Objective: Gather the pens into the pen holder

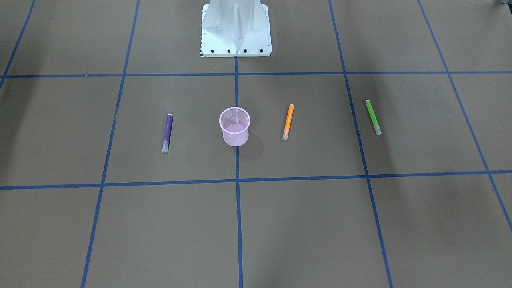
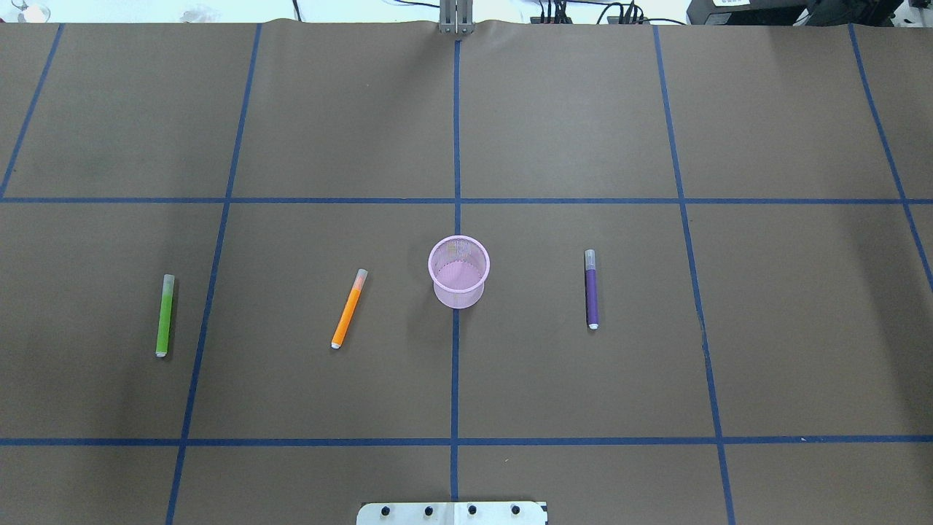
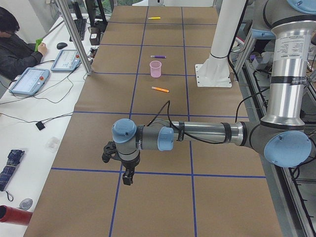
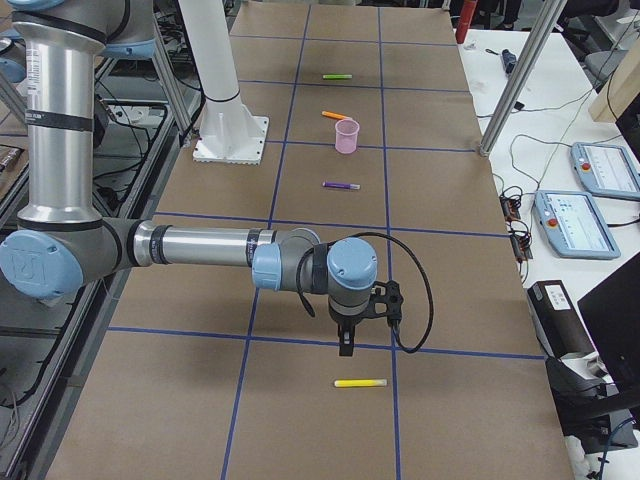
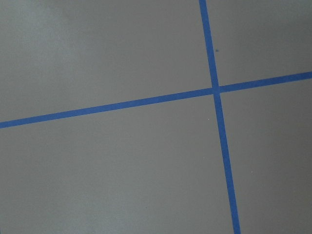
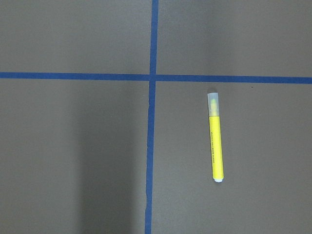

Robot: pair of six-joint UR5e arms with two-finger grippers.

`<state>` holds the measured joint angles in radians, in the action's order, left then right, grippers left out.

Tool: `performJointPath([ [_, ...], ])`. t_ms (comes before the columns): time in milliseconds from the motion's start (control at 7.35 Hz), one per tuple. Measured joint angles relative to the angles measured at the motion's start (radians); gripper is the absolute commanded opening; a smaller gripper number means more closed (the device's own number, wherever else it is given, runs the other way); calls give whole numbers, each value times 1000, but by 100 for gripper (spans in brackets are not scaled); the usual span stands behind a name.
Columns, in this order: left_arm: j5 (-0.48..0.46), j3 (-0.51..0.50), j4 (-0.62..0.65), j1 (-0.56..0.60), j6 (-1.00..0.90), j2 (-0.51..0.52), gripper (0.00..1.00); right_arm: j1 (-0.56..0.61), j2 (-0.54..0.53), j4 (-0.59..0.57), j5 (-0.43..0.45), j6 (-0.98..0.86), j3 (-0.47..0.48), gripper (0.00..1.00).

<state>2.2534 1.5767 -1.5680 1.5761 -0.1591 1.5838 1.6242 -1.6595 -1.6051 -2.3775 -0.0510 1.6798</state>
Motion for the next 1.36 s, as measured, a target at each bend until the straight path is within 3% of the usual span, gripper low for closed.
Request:
performJointPath([
  [1360, 13, 21, -133, -56, 15, 21, 100, -4, 38, 4, -9, 33, 21, 100],
])
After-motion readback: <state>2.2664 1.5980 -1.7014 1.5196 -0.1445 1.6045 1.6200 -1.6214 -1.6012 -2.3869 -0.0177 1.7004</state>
